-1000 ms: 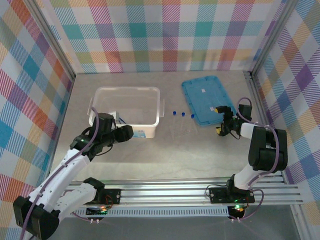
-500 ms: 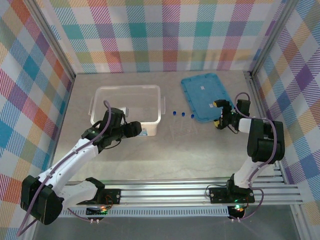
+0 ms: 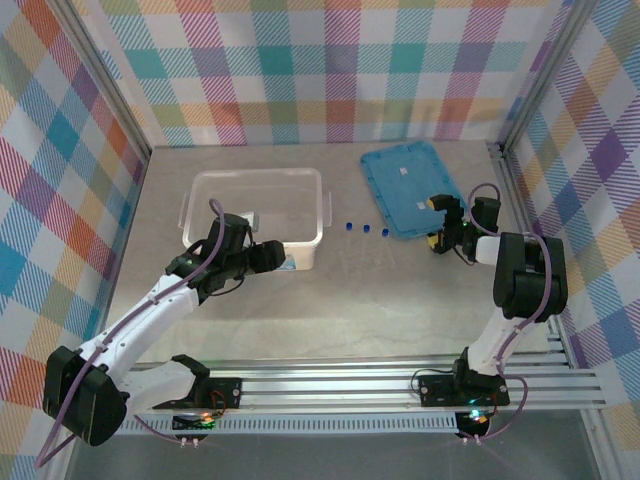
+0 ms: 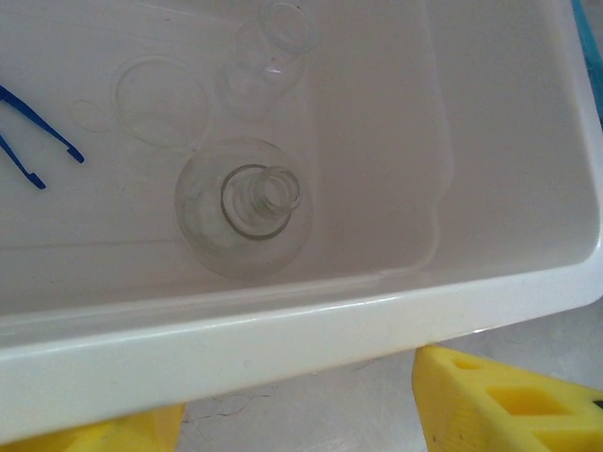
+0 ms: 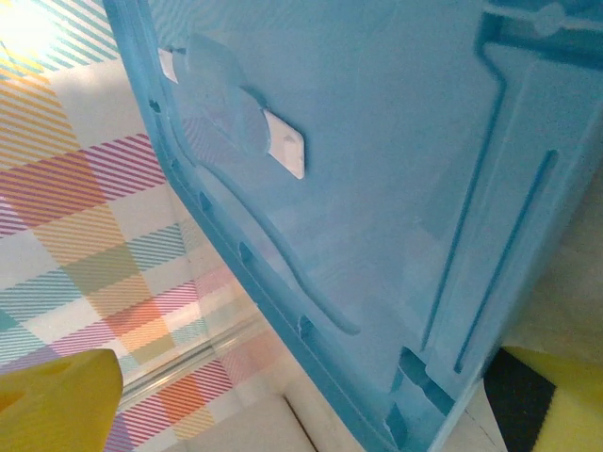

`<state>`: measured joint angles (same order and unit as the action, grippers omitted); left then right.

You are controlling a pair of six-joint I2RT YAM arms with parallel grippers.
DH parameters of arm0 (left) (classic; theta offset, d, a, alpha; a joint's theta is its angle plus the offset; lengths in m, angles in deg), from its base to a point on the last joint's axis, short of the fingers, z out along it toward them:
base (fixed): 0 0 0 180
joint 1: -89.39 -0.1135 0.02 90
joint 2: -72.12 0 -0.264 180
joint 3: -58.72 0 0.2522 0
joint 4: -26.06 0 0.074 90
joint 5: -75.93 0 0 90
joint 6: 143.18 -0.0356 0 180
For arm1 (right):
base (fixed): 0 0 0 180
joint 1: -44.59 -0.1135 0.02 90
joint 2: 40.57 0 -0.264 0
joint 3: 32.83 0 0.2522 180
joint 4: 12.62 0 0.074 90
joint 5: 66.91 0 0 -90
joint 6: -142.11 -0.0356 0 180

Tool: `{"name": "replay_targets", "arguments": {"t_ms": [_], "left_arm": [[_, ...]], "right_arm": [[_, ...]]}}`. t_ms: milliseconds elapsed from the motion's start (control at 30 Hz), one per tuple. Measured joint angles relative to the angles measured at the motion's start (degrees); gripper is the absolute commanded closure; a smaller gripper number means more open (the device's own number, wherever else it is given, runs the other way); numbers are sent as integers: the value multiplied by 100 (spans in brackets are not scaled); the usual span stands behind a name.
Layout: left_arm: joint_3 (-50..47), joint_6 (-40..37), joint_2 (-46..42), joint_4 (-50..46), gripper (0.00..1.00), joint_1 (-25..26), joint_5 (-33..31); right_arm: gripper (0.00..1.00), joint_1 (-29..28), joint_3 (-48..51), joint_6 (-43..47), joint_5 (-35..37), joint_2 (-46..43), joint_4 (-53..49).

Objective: Organize the chemistry lab equipment

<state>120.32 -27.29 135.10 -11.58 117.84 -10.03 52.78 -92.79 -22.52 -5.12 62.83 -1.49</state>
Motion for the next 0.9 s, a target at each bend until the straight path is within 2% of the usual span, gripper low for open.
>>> {"name": "replay_targets", "arguments": {"t_ms": [400, 600, 900], "left_arm": [[157, 2, -461, -22, 36, 411, 223], [157, 0, -586, -168, 36, 417, 240], [299, -22, -654, -323, 36, 417, 254]], "right_arm": [[2, 0, 0, -304, -59, 363, 1036], [2, -9, -46, -302, -55, 562, 1499], [2, -52, -188, -293, 76, 684, 1624]]}}
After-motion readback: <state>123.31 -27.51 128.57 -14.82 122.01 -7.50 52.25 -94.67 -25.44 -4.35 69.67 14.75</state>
